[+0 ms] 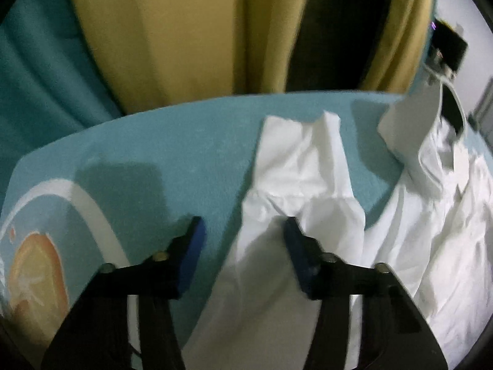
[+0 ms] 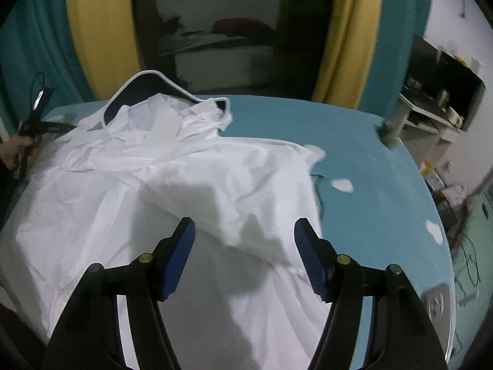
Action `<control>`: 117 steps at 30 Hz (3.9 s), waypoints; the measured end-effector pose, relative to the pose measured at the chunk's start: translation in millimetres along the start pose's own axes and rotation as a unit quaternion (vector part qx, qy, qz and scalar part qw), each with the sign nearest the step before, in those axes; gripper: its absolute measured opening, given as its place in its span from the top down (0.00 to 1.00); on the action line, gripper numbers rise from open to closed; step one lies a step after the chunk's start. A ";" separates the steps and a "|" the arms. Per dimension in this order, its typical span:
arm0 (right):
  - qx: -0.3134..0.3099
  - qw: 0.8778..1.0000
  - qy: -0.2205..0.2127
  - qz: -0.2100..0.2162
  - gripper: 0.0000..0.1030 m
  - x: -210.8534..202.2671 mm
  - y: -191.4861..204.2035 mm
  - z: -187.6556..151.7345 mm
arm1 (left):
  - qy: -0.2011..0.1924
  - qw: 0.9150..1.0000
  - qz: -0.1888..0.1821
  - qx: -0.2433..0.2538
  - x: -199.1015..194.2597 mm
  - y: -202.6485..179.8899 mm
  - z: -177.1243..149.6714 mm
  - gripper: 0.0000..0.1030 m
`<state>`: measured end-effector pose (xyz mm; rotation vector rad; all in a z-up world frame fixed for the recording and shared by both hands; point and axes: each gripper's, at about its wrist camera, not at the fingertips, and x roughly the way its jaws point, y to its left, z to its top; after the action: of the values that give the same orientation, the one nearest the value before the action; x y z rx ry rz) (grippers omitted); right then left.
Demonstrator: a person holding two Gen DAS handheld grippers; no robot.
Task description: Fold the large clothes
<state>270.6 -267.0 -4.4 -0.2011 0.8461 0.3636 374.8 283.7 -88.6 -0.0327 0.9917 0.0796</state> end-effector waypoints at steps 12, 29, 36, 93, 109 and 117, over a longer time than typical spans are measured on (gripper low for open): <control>0.045 0.999 -0.011 0.003 0.35 -15.2 -26.0 -17.5 | -0.116 0.992 0.019 -0.051 -100.6 -1.3 24.5 0.98; 0.086 0.995 -0.038 0.040 0.35 -29.1 -67.2 -47.2 | -0.274 0.961 -0.020 -0.042 -233.4 -138.6 76.2 0.98; 0.102 0.993 -0.039 0.037 0.35 -36.4 -90.5 -61.2 | -0.236 0.968 -0.082 -0.001 -192.3 -232.2 80.4 0.98; -0.003 0.999 -0.002 0.034 0.94 55.9 -18.3 33.2 | -0.054 0.995 -0.065 -0.052 -54.4 -113.7 -79.7 0.76; 0.000 0.999 0.040 0.013 0.68 66.9 -28.9 6.1 | -0.040 0.997 -0.036 -0.052 -59.9 -117.9 -81.3 0.76; -0.008 1.000 0.016 0.007 0.53 58.3 -27.4 34.5 | -0.060 0.997 -0.042 -0.023 -74.1 -117.6 -37.3 0.75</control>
<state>340.5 -267.7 -25.5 -0.2169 0.8769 0.3809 313.0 160.2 -48.0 -0.1103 0.8668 0.0273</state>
